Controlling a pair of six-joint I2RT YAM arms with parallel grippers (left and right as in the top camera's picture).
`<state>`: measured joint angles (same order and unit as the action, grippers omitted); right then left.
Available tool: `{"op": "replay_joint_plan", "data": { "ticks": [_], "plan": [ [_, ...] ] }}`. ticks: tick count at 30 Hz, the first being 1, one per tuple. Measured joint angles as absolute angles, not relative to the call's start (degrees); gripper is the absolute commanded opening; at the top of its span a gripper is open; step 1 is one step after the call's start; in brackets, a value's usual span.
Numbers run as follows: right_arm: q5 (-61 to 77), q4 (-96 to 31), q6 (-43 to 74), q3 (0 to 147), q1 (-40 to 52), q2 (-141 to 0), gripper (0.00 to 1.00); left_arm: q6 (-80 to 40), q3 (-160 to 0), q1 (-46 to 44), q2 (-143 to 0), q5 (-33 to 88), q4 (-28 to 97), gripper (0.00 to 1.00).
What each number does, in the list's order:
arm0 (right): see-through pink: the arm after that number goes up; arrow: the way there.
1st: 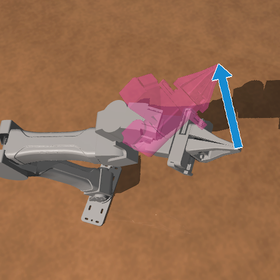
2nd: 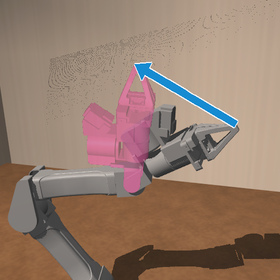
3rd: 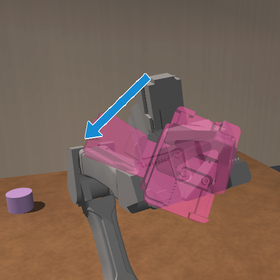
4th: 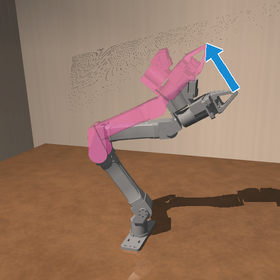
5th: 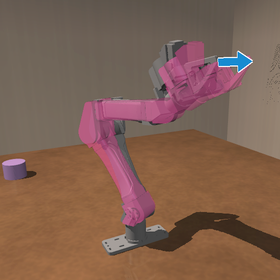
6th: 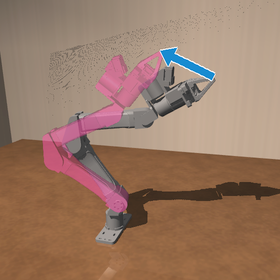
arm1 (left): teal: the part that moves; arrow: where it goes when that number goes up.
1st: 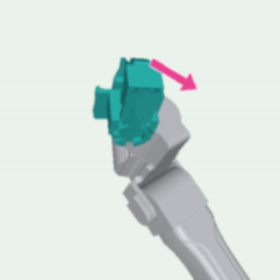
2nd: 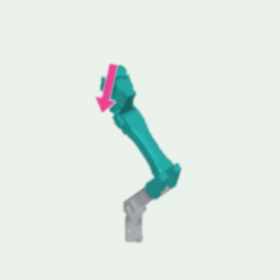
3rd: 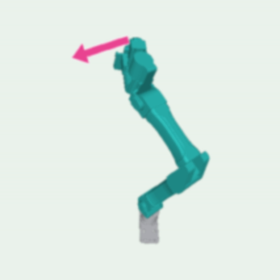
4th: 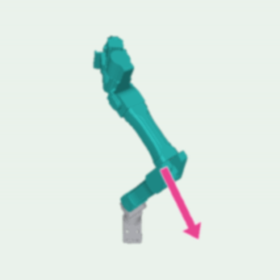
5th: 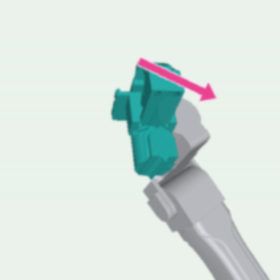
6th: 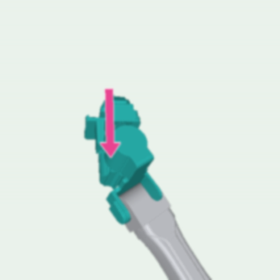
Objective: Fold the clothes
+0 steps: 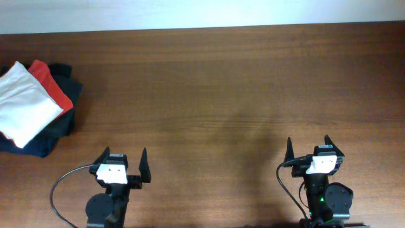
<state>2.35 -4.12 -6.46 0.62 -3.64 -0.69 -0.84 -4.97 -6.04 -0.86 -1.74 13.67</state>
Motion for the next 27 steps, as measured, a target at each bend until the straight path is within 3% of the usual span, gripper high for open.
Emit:
{"op": "replay_joint_plan", "data": {
  "ticks": [2,27],
  "plan": [
    [2.35,-4.12,-6.46,0.62,-3.64,-0.69,0.99,-0.19,-2.13,-6.0,-0.71,-0.97,5.17,0.99],
    [2.35,-4.12,-6.46,0.62,-3.64,-0.69,0.99,0.03,-0.99,-6.0,-0.69,-0.6,4.86,0.99]
  ]
}}
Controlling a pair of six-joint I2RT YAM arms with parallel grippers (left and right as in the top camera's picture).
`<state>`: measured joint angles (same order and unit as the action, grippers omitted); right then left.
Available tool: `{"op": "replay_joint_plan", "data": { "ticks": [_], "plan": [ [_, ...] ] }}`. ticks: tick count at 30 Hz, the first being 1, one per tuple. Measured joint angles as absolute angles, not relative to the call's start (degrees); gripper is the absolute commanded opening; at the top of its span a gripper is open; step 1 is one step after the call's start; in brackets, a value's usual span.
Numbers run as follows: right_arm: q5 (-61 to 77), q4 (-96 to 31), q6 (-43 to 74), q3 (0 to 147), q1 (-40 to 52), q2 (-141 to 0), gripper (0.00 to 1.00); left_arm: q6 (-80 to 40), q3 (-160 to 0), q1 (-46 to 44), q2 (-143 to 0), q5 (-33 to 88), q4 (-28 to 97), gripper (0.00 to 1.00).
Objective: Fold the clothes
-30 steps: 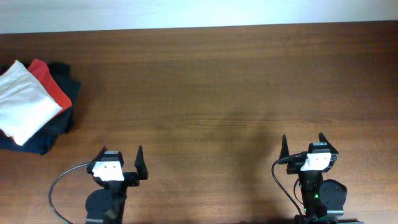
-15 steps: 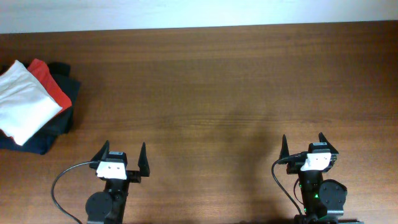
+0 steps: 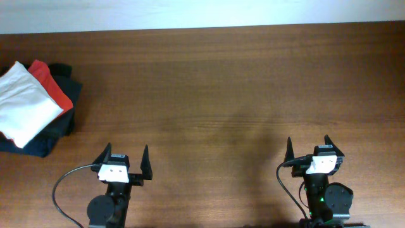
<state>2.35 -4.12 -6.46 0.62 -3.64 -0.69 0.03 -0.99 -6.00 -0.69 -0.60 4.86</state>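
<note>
A stack of folded clothes sits at the table's left edge in the overhead view: a white piece (image 3: 23, 105) on top, a red one (image 3: 53, 85) under it, and dark navy and black ones (image 3: 63, 117) below. My left gripper (image 3: 125, 154) stands open near the front edge, well to the right of the stack, with nothing between its fingers. My right gripper (image 3: 308, 144) is open at the front right, also empty.
The brown wooden table (image 3: 221, 82) runs across the whole view. A pale wall strip (image 3: 202, 12) borders its far edge. A black cable (image 3: 63, 187) loops beside the left arm's base.
My left gripper has shifted slightly to the right and forward. The right gripper and the stack of clothes have not moved.
</note>
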Motion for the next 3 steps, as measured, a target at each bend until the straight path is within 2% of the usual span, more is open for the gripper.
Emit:
{"op": "replay_joint_plan", "data": {
  "ticks": [3],
  "plan": [
    [2.35,-4.12,-6.44,0.62,-3.64,-0.69,0.99,0.05,-0.99,-6.0,-0.69,-0.6,4.86,0.99]
  ]
}}
